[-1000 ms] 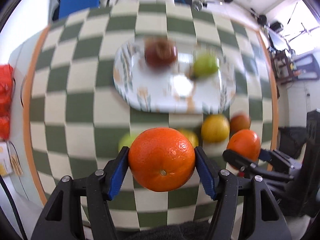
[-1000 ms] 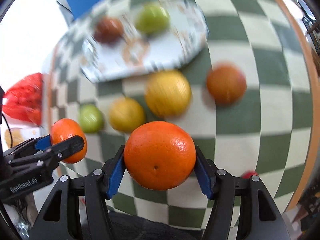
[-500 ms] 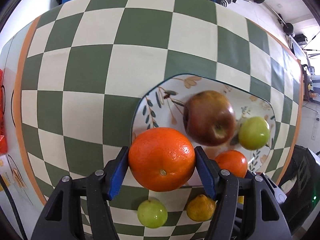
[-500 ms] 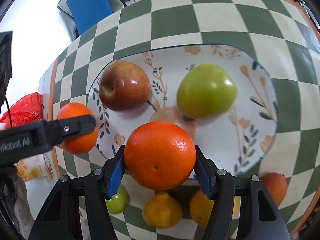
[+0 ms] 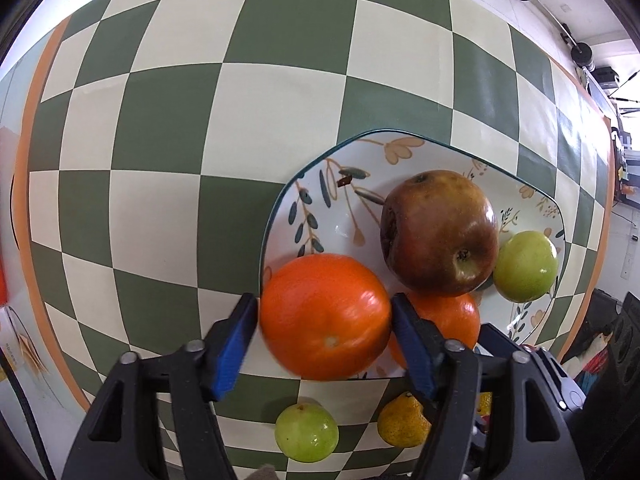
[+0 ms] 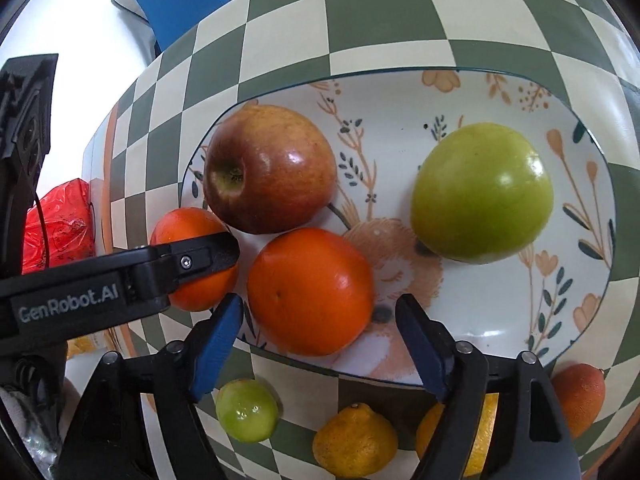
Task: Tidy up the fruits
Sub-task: 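Place both oranges on the plate beside the apples and open both tools, then withdraw both tools back toward the remaining fruits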
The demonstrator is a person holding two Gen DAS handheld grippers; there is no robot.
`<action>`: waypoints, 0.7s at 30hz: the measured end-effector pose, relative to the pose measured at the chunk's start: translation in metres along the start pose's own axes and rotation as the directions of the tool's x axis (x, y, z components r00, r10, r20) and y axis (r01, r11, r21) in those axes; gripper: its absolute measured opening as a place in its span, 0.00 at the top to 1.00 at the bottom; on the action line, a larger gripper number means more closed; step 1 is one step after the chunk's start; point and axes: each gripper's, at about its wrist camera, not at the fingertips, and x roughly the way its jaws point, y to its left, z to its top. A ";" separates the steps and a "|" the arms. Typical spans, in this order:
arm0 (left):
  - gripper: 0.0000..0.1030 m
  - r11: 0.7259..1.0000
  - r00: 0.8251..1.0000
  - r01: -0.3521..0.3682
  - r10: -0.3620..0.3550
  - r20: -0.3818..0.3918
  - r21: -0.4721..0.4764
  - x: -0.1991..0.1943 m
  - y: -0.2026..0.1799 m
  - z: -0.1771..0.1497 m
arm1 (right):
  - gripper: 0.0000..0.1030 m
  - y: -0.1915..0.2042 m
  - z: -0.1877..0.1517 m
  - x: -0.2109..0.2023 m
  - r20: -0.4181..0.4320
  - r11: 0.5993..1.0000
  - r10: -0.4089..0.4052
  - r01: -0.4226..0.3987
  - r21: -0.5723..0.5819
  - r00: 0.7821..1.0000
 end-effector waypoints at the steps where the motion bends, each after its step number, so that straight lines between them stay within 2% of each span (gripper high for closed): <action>1: 0.18 1.000 1.000 -0.002 0.002 0.010 0.003 -0.002 0.000 -0.001 | 0.13 -0.001 -0.001 -0.003 0.001 1.000 -0.006 0.006 0.002 1.000; 6: 0.16 0.999 0.997 -0.050 0.048 0.068 0.018 -0.016 -0.001 -0.017 | 0.10 -0.008 -0.013 -0.030 0.040 0.997 -0.081 0.080 0.012 0.996; 11: 0.16 0.994 0.987 -0.096 0.089 0.134 0.045 -0.032 -0.007 -0.040 | 0.08 -0.017 -0.026 -0.056 0.100 0.979 -0.202 0.200 0.026 0.974; 16: 0.16 0.988 0.966 -0.149 0.135 0.220 0.049 -0.051 -0.012 -0.073 | 0.08 -0.023 -0.040 -0.077 0.137 0.967 -0.256 0.254 0.029 0.957; 21: 0.16 0.987 0.946 -0.153 0.130 0.298 0.056 -0.075 -0.014 -0.110 | 0.08 -0.024 -0.058 -0.102 0.191 0.958 -0.286 0.285 0.035 0.939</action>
